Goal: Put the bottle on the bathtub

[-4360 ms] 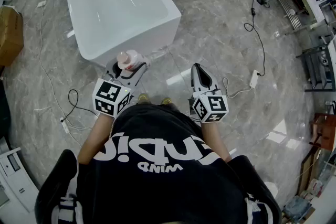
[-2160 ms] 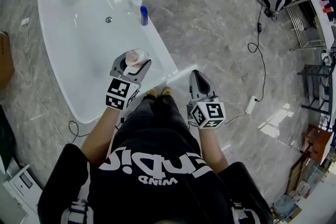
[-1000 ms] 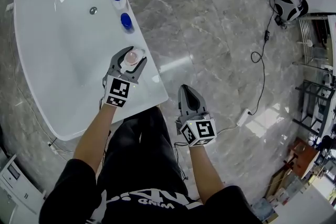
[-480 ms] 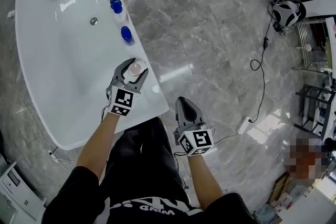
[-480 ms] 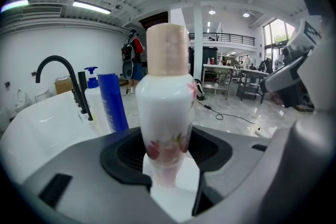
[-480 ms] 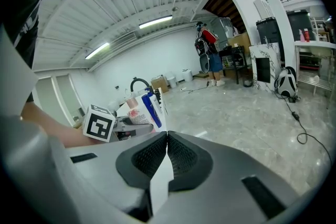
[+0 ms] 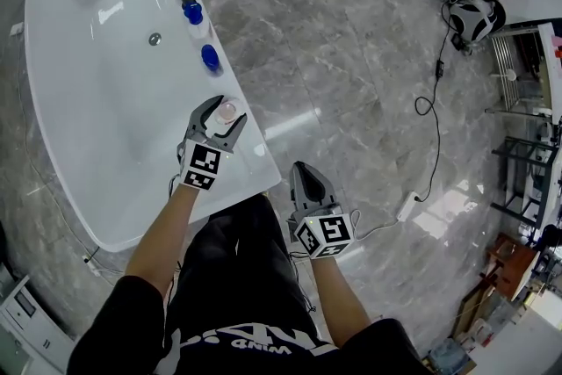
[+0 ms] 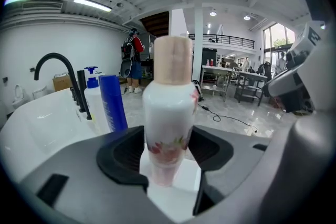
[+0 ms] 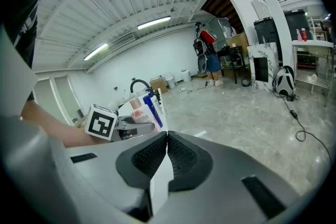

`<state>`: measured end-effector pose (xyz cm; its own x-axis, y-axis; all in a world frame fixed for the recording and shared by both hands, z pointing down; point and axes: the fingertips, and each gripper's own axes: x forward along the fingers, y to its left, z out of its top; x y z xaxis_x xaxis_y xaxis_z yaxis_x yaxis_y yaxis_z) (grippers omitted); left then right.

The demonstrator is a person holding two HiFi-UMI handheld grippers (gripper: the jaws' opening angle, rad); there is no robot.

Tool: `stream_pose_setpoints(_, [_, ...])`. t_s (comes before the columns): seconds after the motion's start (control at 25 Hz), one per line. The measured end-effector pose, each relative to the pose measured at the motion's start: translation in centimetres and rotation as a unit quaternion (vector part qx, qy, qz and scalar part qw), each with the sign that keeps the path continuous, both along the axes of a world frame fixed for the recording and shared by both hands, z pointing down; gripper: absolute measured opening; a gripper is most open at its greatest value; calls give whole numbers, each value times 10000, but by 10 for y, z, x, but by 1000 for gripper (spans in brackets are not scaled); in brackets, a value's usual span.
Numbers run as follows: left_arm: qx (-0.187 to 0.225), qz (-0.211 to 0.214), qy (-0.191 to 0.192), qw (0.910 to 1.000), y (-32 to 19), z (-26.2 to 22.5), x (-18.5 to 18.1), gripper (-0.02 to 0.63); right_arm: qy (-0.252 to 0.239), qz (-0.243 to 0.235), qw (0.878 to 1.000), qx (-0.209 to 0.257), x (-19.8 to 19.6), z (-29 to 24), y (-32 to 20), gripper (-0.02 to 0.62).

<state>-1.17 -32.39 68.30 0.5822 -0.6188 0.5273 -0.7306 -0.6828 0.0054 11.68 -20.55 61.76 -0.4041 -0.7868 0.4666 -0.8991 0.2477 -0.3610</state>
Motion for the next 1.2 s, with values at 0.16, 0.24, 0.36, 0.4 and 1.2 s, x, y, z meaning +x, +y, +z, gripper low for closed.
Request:
stream_pose_setpoints(0.16, [7,-86,116,9999,6,-21,-4,255,2,13,10000,57,1,-10,1,25])
stream_pose_setpoints(0.24, [15,-118,189,9997,13,-38,-5,255,7,-10,9999,113,1,-21,1,25])
stream_pose_setpoints(0.36, [-9,-195,309,9993,26,-66,-9,255,-3,-77,9997,221,-3,-43,3,25])
stream_pose_setpoints(0.4, [-13,-228,345,9991,32,-76,-11,255,-1,-109,9996,267,-5,-51,5,25])
stream_pose_setpoints(1.2, [310,-291,1089,9931,159,-256,-36,249,22,-131,9916,1283,4,-192,69,25])
